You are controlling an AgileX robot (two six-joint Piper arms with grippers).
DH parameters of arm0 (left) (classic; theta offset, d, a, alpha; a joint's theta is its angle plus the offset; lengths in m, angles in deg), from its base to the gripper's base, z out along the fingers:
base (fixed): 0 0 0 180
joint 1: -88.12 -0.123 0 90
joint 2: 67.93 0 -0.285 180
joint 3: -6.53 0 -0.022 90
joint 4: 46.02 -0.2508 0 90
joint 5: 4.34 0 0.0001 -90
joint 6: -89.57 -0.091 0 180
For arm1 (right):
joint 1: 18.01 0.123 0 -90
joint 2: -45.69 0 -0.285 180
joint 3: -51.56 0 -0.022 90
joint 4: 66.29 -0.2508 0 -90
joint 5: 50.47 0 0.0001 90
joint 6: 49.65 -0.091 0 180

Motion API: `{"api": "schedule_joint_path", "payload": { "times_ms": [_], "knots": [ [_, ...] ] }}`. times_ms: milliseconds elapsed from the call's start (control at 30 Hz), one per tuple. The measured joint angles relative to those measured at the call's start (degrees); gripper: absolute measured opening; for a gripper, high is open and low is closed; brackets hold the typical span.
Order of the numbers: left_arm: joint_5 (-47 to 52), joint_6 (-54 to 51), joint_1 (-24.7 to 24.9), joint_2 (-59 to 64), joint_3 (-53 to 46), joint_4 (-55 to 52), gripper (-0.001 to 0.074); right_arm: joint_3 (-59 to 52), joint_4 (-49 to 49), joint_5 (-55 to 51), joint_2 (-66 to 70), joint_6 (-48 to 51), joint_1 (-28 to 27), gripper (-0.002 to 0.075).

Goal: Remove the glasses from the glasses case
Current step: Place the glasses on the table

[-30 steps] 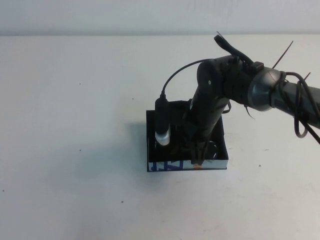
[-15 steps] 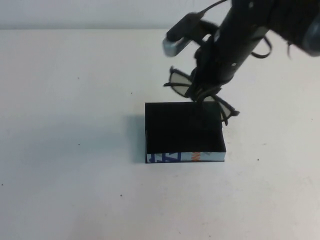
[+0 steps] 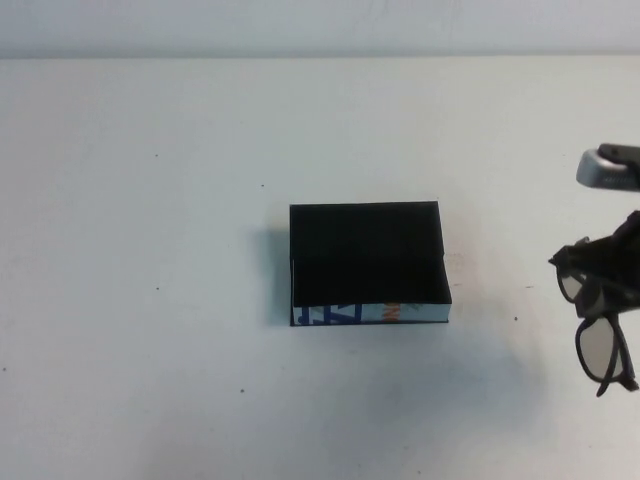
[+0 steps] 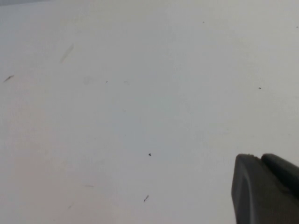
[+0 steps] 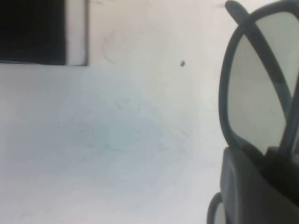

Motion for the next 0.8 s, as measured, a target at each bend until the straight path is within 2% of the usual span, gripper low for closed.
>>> {"api": "schedule_joint_path", "payload": {
  "times_ms": [133,333,433,533,700,800],
  "knots": [
    [0.00,0.00,0.00,0.00,0.00,0.00,-0.0005,-5.56,-0.51,7.12,1.46,0.16,-0.10,0.0057],
    [0.00,0.00,0.00,0.00,0.00,0.00,-0.0005,-6.21,-2.19,11.19,7.36,3.94,-0.10,0.0059],
    [0.00,0.00,0.00,0.00,0.00,0.00,-0.0005,-6.21,-2.96,12.36,9.39,5.22,-0.10,0.0083],
    [0.00,0.00,0.00,0.00,0.00,0.00,-0.0005,-6.21,-3.19,12.93,9.89,5.56,-0.10,0.0151],
    [0.00,0.00,0.00,0.00,0.00,0.00,-0.0005,-5.36,-3.19,10.98,8.88,5.57,-0.10,0.0320],
    [0.00,0.00,0.00,0.00,0.00,0.00,-0.0005,-5.05,-3.19,9.75,2.75,5.57,-0.10,0.0357]
  ]
}}
